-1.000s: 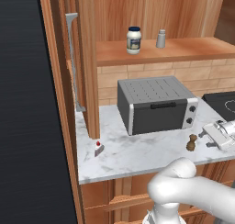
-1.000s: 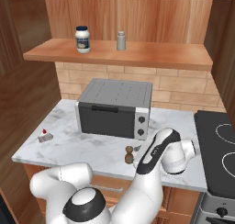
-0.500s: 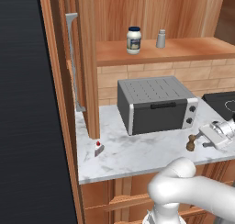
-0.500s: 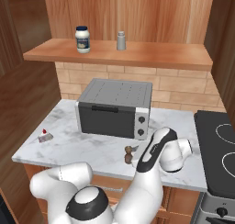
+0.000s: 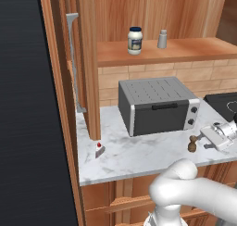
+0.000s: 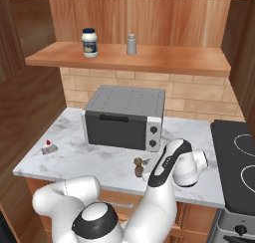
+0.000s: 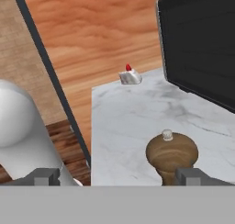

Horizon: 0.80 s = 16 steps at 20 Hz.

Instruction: There are various items on the counter. Only move the condiments/shakers into the cabinet.

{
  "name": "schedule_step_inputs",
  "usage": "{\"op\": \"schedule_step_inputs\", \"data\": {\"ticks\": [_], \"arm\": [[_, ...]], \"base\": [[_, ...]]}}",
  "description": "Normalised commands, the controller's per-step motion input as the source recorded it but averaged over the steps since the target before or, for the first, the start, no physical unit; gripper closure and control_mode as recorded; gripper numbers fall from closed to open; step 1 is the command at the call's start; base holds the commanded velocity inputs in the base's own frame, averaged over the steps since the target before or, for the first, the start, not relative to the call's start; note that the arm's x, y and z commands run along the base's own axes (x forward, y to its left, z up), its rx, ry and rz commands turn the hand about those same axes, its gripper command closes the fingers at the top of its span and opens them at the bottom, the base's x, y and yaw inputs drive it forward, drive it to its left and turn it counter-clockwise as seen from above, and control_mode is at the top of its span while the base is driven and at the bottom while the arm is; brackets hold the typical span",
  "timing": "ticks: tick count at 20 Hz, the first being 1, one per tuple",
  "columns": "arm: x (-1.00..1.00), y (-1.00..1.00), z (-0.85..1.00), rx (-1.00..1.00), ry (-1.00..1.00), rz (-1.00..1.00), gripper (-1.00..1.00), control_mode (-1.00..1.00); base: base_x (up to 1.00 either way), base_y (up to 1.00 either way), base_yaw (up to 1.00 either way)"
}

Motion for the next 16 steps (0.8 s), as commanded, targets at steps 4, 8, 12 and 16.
{"op": "schedule_step_inputs", "data": {"ticks": [4,8,12,16], "arm": [[0.0,0.0,0.0,0.0,0.0,-0.06,-1.0,-1.0],[0.0,0.0,0.0,0.0,0.0,-0.05,-1.0,-1.0],[0.0,0.0,0.0,0.0,0.0,-0.05,-1.0,-1.0],[0.0,0.0,0.0,0.0,0.0,-0.07,-1.0,-1.0]], "base": [[0.0,0.0,0.0],[0.0,0.0,0.0],[0.0,0.0,0.0],[0.0,0.0,0.0]]}}
